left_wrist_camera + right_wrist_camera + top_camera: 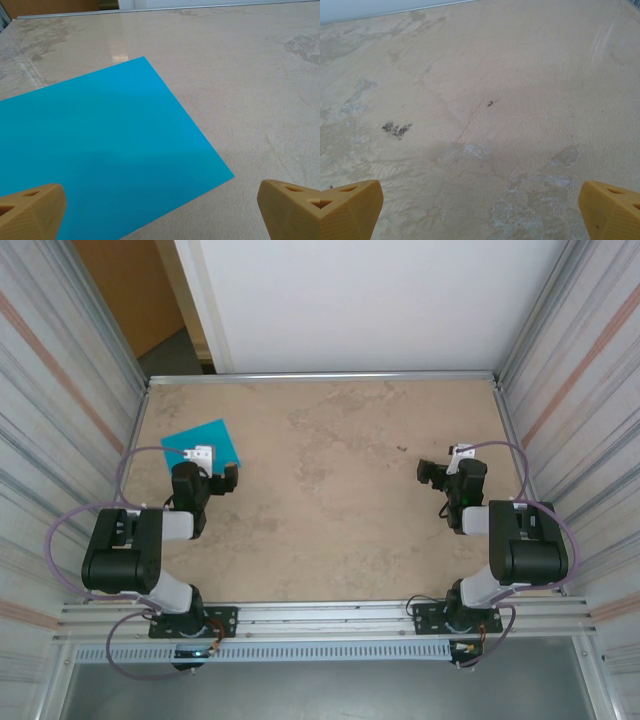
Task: Fold a paper plane with a square sheet of paper (pick it up from the middle)
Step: Move the square sheet of paper to the center of the table.
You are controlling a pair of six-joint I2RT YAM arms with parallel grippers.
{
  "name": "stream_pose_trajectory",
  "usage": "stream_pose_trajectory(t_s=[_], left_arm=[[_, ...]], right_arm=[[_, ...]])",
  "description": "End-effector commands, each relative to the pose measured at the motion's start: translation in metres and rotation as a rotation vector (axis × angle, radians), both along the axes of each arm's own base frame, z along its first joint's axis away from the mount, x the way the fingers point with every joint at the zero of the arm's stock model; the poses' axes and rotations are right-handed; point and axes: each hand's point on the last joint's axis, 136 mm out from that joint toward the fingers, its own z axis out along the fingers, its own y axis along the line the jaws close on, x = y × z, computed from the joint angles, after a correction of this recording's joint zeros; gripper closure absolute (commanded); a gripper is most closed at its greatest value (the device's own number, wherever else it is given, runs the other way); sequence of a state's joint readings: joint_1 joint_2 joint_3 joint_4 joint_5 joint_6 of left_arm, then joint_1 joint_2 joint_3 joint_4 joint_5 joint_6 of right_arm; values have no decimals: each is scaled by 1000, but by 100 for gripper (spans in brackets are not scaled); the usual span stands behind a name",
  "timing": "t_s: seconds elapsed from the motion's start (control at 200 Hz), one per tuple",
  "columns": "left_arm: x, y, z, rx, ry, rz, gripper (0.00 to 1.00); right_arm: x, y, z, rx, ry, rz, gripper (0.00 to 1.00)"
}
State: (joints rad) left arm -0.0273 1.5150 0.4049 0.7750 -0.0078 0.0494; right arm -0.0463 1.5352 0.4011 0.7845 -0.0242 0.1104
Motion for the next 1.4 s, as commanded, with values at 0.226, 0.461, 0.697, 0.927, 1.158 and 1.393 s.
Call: stream_pose_trajectory(t_s=[0.226, 0.461, 0.697, 0.927, 1.158, 1.393], left_arm=[[3, 0, 7, 13, -26, -4, 1], [3, 8, 13, 19, -47, 53, 1], [-15, 17, 54, -36, 2, 127, 1], [-29, -5, 97, -351, 90, 151, 1], [-26, -21, 93, -588, 251, 201, 8], [-1, -5, 53, -751, 393, 307, 32]], right_arm=[[4, -2, 3, -21, -7, 6, 1], [6, 1, 8, -25, 9, 18, 1], [11, 15, 35, -66, 116, 33, 1], [4, 44, 66, 168, 250, -16, 1], [1, 95, 71, 401, 399, 30, 1], [0, 131, 59, 558, 530, 61, 13]])
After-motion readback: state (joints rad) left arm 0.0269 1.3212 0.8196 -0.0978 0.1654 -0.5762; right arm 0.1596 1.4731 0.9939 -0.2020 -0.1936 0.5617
